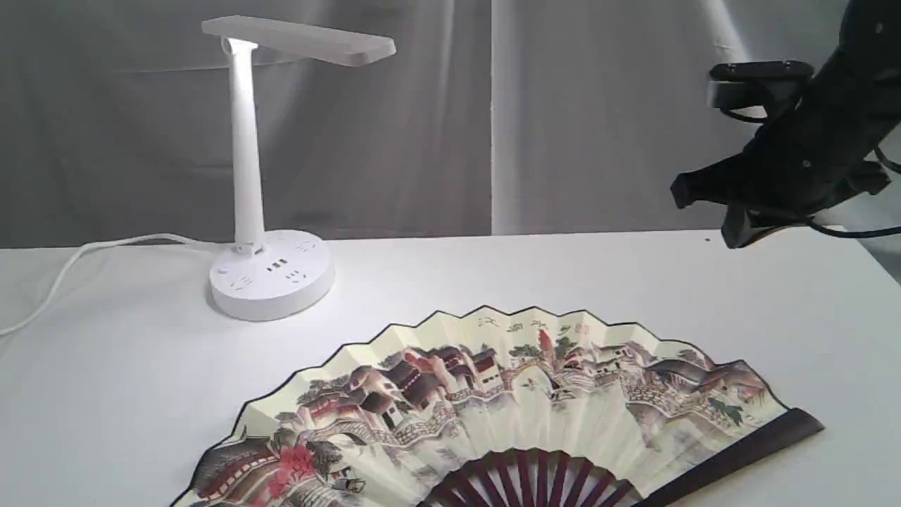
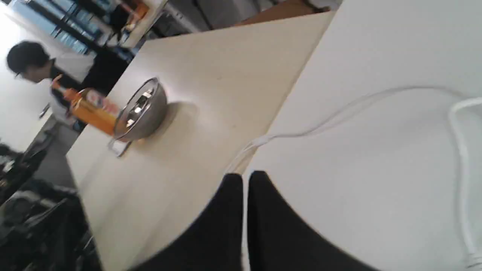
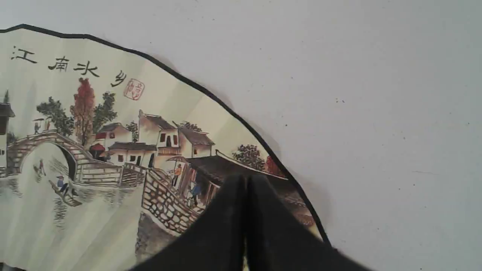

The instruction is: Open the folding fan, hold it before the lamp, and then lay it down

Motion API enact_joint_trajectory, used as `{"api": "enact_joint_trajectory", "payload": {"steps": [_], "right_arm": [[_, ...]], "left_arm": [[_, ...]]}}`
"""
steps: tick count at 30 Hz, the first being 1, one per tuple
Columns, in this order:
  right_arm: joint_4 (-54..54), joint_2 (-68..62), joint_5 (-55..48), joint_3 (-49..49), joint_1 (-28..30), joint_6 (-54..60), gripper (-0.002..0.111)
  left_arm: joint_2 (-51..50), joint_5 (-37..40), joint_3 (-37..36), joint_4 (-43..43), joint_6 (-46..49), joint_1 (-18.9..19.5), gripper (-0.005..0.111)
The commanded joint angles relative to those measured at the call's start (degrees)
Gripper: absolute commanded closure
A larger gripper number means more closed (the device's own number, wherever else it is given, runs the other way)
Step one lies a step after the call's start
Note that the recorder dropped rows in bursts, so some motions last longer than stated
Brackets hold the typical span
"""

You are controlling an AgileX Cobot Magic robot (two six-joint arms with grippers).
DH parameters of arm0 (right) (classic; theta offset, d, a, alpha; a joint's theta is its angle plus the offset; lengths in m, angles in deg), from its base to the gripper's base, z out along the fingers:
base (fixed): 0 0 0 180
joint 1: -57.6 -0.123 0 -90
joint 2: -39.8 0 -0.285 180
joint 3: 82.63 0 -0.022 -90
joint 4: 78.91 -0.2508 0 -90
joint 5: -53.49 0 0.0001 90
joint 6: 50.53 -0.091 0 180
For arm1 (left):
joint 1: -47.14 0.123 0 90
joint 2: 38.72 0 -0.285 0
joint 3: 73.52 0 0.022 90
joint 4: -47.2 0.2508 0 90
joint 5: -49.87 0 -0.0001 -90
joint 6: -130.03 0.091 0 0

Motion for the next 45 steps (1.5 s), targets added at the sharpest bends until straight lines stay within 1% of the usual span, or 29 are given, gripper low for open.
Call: {"api": "enact_joint_trajectory", "payload": {"steps": [1,2,3,5,6,7,9,10,11,13,14,15,17,18,19,20,21,22,24,25,26,27,29,33,35,39,45], "right_arm": [[-0.5,0.3,0.4,0.4,0.0,0.4,0.108],[-0.5,0.3,0.4,0.4,0.0,0.4,0.108],[-0.5,0.3,0.4,0.4,0.0,0.6,0.108],[-0.5,0.3,0.5,0.4,0.0,1.8,0.108],[-0.4,0.3,0.6,0.4,0.0,2.1,0.108],[-0.4,0.3,0.6,0.4,0.0,2.1,0.108],[0.4,0.3,0.8,0.4,0.0,2.1,0.108],[0.9,0.3,0.9,0.4,0.0,2.1,0.108],[1.1,0.3,1.0,0.4,0.0,2.1,0.108],[1.4,0.3,1.2,0.4,0.0,2.1,0.108],[1.4,0.3,0.9,0.4,0.0,2.1,0.108],[1.4,0.3,0.6,0.4,0.0,1.9,0.108],[0.9,0.3,0.1,0.4,0.0,1.9,0.108],[0.4,0.3,-0.1,0.4,0.0,1.9,0.108],[-0.1,0.3,-0.1,0.4,0.0,1.9,0.108],[-0.5,0.3,-0.1,0.4,0.0,1.9,0.108],[-0.5,0.3,-0.1,0.4,0.0,1.9,0.108],[-0.5,0.3,-0.1,0.4,0.0,1.9,0.108],[-0.5,0.3,-0.1,0.4,0.0,1.9,0.108],[-0.5,0.3,-0.1,0.4,0.0,1.9,0.108],[-0.5,0.3,0.1,0.4,0.0,1.9,0.108],[-0.5,0.3,0.1,0.4,0.0,1.9,0.108],[-0.2,0.3,0.0,0.4,0.0,1.9,0.108],[1.0,2.2,1.9,2.1,0.0,1.9,0.108],[1.0,4.9,4.7,4.9,0.0,1.9,0.108],[1.0,11.6,12.7,12.6,0.0,1.7,0.108],[-0.1,23.6,25.7,25.4,0.0,1.1,0.108]], "left_arm": [[0.1,9.0,0.3,-0.3,0.4,-2.3,0.107],[0.1,11.0,0.3,-0.3,0.0,-2.9,0.107],[0.1,13.2,0.3,-0.3,-3.3,-3.8,0.107],[0.1,18.1,0.2,-0.3,-15.9,-5.6,0.107],[0.1,22.2,-0.1,-0.3,-24.2,-6.4,0.107],[0.1,28.2,-0.4,-0.3,-31.8,-6.8,0.107],[0.1,44.2,-1.0,-0.3,-43.6,-6.8,0.107],[-0.4,54.3,-1.0,-0.3,-50.3,-6.2,0.107],[-1.1,66.0,-0.8,-0.3,-57.4,-5.2,0.107],[-3.3,80.2,0.6,-0.3,-64.4,-3.7,0.107],[-4.1,85.3,1.4,-0.3,-67.2,-2.8,0.107],[-4.9,90.2,2.1,1.7,-72.0,-1.6,0.107],[-6.6,97.0,4.6,15.6,-83.7,0.9,0.107],[-7.2,99.5,6.1,26.0,-90.9,2.1,0.107],[-7.7,101.0,7.3,37.6,-97.0,3.0,0.107],[-7.9,102.9,8.7,50.4,-105.5,3.7,0.107],[-7.9,104.1,9.9,61.5,-113.0,4.0,0.107],[-7.9,106.5,10.8,79.0,-124.7,4.2,0.107],[-7.7,112.4,12.3,99.7,-139.7,4.2,0.107],[-7.7,116.9,12.8,108.5,-144.4,4.2,0.107],[-7.7,120.9,13.1,113.6,-145.6,4.2,0.107],[-7.5,123.4,13.2,116.4,-145.2,4.2,0.107],[-6.8,125.3,13.3,118.4,-143.1,4.2,0.107],[-1.0,121.2,11.7,116.6,-142.7,4.2,0.107],[3.5,119.3,10.8,115.1,-141.6,4.2,0.107],[12.8,117.2,8.4,114.8,-141.5,4.2,0.107],[26.8,113.8,2.5,114.9,-141.2,4.2,0.107]]}}
